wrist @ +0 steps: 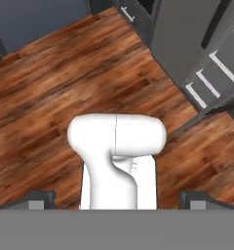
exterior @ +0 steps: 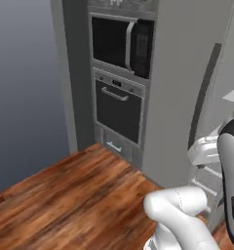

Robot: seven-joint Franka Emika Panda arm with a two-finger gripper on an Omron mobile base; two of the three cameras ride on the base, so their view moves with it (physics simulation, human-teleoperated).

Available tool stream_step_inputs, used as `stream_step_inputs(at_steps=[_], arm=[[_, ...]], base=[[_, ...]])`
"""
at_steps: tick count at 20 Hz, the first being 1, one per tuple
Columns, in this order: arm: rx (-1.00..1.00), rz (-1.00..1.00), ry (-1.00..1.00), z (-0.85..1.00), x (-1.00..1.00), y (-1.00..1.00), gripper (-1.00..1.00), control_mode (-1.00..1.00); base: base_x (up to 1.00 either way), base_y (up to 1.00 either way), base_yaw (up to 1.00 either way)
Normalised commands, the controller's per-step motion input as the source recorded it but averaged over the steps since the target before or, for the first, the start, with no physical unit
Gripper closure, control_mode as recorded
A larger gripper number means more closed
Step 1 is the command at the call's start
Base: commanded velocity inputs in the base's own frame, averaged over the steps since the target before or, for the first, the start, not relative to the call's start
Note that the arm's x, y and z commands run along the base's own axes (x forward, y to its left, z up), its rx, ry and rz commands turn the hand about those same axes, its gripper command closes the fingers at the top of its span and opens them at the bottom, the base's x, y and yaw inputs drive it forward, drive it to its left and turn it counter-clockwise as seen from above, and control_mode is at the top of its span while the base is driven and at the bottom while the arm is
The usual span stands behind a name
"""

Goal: Take the orange, mushroom, and kiwi from the freezer and place them in the bowl on the counter.

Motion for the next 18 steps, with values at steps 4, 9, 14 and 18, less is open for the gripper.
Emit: stream_step_inputs(at_steps=[4, 9, 14, 18], arm=[[0.0, 0.0, 0.0, 0.0, 0.0, 0.0, -1.0, 1.0], [0.0, 0.0, 0.0, 0.0, 0.0, 0.0, -1.0, 1.0], [0.0, 0.0, 0.0, 0.0, 0.0, 0.0, -1.0, 1.0], [0.0, 0.0, 0.0, 0.0, 0.0, 0.0, -1.0, 1.0]], base=[[0.32, 0.21, -0.8], [0.38, 0.27, -0.77], [0.5, 0.42, -0.73], [0.54, 0.54, -0.65]])
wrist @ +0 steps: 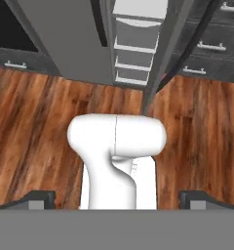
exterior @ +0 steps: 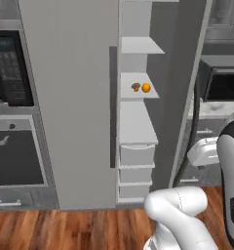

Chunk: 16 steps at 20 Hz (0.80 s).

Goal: Take the orange, mushroom, and kiwi from the freezer and place them in the bowl on the counter.

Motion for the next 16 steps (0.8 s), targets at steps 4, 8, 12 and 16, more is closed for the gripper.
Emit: stream_step_inputs(at_steps=[4, 8, 12, 16], arm=[[0.0, 0.0, 0.0, 0.0, 0.0, 0.0, -1.0, 1.0], [0.0, 0.0, 0.0, 0.0, 0.0, 0.0, -1.0, 1.0], [0.0, 0.0, 0.0, 0.0, 0.0, 0.0, -1.0, 1.0], [0.0, 0.0, 0.0, 0.0, 0.0, 0.0, -1.0, 1.0]], base=[[0.46, 0.66, -0.6], [0.64, 0.64, -0.27], [0.81, 0.43, 0.0], [0.78, 0.37, 0.0]])
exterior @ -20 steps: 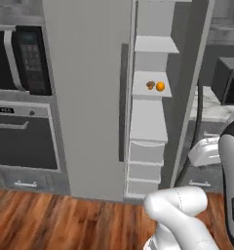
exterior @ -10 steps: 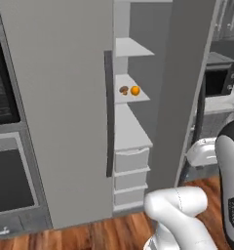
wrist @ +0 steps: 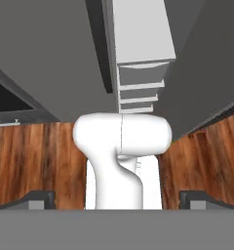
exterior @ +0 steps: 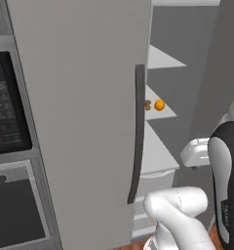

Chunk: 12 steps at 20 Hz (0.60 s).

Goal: Take the orange, mushroom, and kiwi from the freezer and place them in the bowl on the counter.

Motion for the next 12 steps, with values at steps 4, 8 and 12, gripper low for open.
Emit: stream_step_inputs(at_steps=[4, 8, 12], arm=[[0.0, 0.0, 0.0, 0.0, 0.0, 0.0, -1.0, 1.0], [0.0, 0.0, 0.0, 0.0, 0.0, 0.0, -1.0, 1.0], [0.0, 0.0, 0.0, 0.0, 0.0, 0.0, -1.0, 1.0]], base=[[0.83, 0.18, 0.0], [0.67, 0.06, 0.0], [0.47, 0.0, 0.0]])
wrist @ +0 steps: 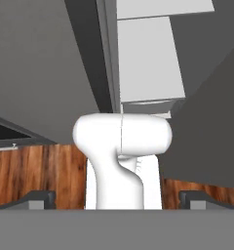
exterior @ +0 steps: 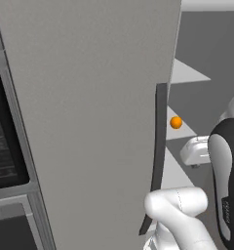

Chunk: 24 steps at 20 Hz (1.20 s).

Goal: Take the orange, mushroom, and kiwi from the freezer and place them in the bowl on the counter.

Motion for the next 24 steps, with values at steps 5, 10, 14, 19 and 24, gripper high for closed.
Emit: stream_step_inputs(at_steps=[5, 10, 14, 19, 24], arm=[[0.0, 0.0, 0.0, 0.0, 0.0, 0.0, -1.0, 1.0], [0.0, 0.0, 0.0, 0.0, 0.0, 0.0, -1.0, 1.0], [0.0, 0.0, 0.0, 0.0, 0.0, 0.0, -1.0, 1.0], [0.0, 0.0, 0.0, 0.0, 0.0, 0.0, -1.0, 1.0], [0.0, 0.0, 0.0, 0.0, 0.0, 0.0, -1.0, 1.0]], base=[[0.17, -0.07, 0.01], [0.28, -0.32, 0.0], [0.29, -0.34, 0.0], [0.19, -0.45, 0.01], [0.22, -0.48, 0.01]])
